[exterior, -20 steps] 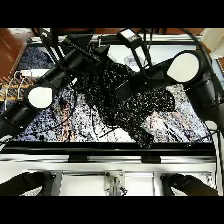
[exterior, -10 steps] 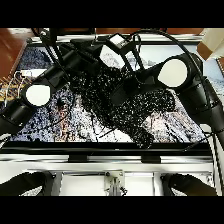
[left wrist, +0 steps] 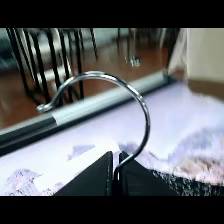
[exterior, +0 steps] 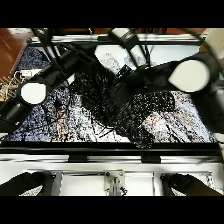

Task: Fold the shirts.

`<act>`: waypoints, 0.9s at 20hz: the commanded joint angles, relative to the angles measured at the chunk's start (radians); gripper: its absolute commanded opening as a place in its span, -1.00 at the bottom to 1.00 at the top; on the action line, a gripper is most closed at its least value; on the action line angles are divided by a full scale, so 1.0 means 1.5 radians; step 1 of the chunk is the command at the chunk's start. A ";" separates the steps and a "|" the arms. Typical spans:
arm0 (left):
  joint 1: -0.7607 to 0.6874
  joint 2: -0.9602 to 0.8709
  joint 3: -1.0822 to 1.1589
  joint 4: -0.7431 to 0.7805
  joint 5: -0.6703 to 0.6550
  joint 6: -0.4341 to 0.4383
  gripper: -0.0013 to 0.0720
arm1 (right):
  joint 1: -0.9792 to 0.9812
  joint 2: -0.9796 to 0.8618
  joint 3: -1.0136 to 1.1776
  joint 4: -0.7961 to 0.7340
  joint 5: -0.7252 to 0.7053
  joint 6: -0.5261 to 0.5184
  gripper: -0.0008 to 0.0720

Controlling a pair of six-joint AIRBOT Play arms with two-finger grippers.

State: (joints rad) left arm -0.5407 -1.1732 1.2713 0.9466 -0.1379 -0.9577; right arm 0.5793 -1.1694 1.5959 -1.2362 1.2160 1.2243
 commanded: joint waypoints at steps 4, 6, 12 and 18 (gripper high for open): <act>0.023 0.022 0.000 0.003 0.022 -0.017 -0.83 | 0.002 0.018 -0.001 0.013 0.017 0.020 0.11; 0.024 0.028 0.000 0.003 0.044 -0.021 -0.83 | 0.002 0.018 -0.001 0.020 0.020 0.022 0.11; 0.024 0.028 0.007 0.003 0.075 -0.028 -0.83 | 0.002 0.014 -0.002 0.026 -0.022 0.018 0.05; 0.030 0.031 0.025 0.003 0.079 -0.028 -0.83 | 0.070 -0.016 -0.002 -0.020 -0.108 -0.026 -0.80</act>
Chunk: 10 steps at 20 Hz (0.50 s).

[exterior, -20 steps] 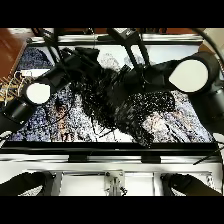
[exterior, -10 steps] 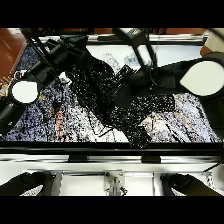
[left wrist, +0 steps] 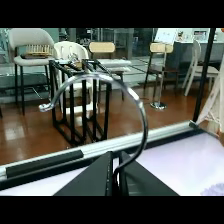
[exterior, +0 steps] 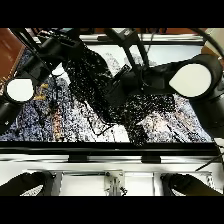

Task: Fold the shirts.

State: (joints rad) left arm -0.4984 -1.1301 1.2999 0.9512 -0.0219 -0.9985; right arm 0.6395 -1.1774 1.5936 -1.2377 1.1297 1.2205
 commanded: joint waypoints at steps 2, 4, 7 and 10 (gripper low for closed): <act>0.011 0.006 0.006 -0.001 -0.005 -0.001 -0.82 | 0.038 -0.009 0.000 -0.019 -0.095 -0.039 -0.81; 0.026 0.010 0.006 -0.001 -0.012 -0.001 -0.70 | 0.038 -0.006 0.000 -0.021 -0.122 -0.039 -0.82; 0.028 0.021 0.006 -0.001 -0.016 -0.001 0.43 | 0.038 -0.001 0.000 -0.032 -0.168 -0.039 -0.82; 0.029 0.036 0.006 0.000 -0.017 -0.001 0.46 | 0.038 0.002 0.000 -0.037 -0.209 -0.039 -0.82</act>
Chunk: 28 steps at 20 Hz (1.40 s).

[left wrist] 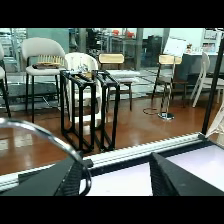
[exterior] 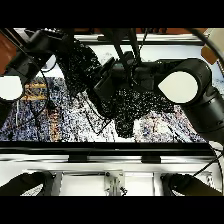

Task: Fold the shirts.

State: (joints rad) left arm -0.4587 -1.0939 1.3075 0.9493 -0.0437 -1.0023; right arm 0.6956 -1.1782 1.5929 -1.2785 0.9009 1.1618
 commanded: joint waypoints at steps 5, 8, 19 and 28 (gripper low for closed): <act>0.003 0.029 0.001 0.002 -0.006 0.004 0.73 | 0.001 0.005 0.001 -0.014 -0.109 0.003 -0.83; 0.012 0.038 0.001 0.026 -0.002 0.064 0.72 | 0.001 0.015 0.001 -0.014 -0.140 0.010 -0.83; 0.026 0.126 0.001 0.025 0.023 0.067 0.71 | -0.018 0.025 0.001 -0.217 -0.248 0.177 -0.83; 0.026 0.139 0.000 0.025 0.022 0.067 0.71 | -0.306 0.124 0.063 -0.627 -0.049 0.434 -0.83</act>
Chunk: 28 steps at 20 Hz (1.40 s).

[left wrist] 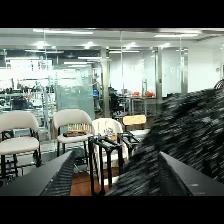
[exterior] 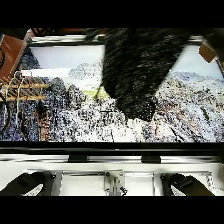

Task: Fold the shirts.

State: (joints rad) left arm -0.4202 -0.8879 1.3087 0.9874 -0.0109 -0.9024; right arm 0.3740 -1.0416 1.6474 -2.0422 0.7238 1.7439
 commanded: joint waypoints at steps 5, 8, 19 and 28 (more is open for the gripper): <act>0.003 0.002 0.000 0.000 0.011 0.001 0.71 | -0.244 0.107 0.043 -0.124 0.136 0.025 -0.82; 0.003 0.001 0.000 0.000 0.012 0.000 0.70 | -0.342 0.128 0.043 -0.124 0.147 0.006 -0.82; 0.003 0.002 0.000 0.000 0.004 0.000 0.70 | -0.597 -0.040 0.075 -0.086 -0.005 0.143 -0.82; 0.003 0.001 -0.011 0.000 -0.091 0.000 0.70 | -0.745 -0.105 0.076 -0.105 -0.093 0.161 -0.82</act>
State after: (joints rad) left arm -0.4168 -0.8864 1.2942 0.9894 -0.1234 -0.9020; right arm -0.6670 -1.1687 1.7584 -2.1906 0.6388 1.9759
